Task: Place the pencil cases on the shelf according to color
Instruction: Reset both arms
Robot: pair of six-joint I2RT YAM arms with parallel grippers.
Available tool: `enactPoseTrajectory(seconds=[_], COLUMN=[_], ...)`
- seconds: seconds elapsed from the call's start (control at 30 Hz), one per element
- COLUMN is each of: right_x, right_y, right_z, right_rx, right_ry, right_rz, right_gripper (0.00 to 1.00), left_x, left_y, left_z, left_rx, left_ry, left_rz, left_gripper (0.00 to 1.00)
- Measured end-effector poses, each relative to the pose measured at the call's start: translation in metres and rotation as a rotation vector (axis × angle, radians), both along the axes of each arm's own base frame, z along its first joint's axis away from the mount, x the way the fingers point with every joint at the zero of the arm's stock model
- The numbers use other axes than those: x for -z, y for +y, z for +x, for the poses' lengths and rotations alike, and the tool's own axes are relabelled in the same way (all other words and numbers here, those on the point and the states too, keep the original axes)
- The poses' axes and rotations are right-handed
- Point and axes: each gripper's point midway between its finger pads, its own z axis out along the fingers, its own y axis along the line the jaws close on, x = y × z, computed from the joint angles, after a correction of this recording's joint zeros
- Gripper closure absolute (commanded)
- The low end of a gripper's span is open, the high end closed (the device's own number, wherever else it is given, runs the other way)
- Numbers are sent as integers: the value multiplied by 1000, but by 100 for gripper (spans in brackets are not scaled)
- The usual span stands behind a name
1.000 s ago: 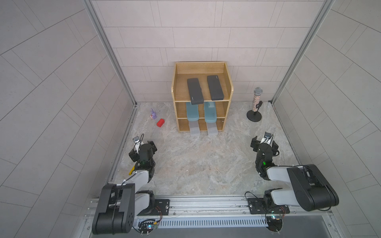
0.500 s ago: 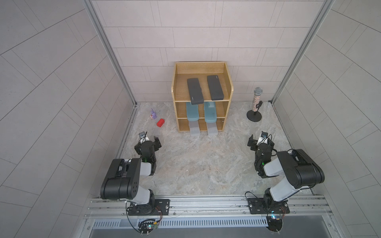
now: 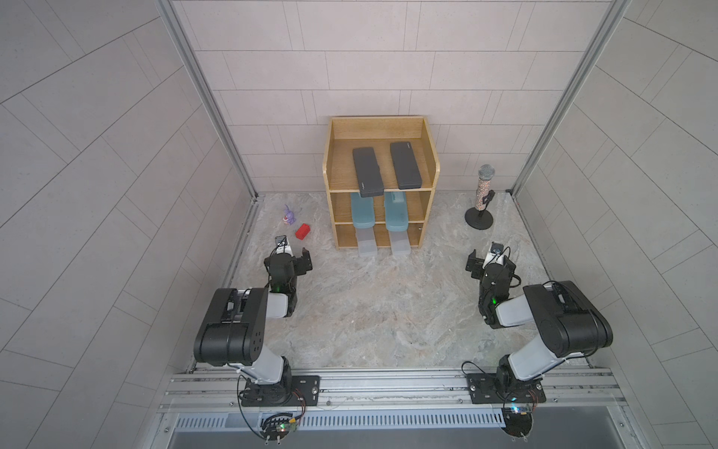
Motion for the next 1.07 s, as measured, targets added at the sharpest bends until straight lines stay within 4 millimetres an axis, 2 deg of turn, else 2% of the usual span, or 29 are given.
enactPoseTrajectory(seconds=[0.17, 0.27, 0.67, 1.07], right_x=[5, 1, 12, 13], right_y=[1, 1, 3, 3], right_z=[6, 13, 11, 11], right_rx=[-1, -5, -12, -13], right_ry=[45, 46, 100, 105], right_rz=[-2, -2, -3, -5], right_gripper=[0, 0, 0, 0], left_x=[3, 4, 4, 6], left_y=[-8, -12, -20, -21], left_z=[0, 0, 1, 1], left_rx=[54, 77, 123, 127], left_ry=[12, 17, 21, 27], left_rz=[3, 5, 7, 9], left_gripper=[0, 0, 0, 0])
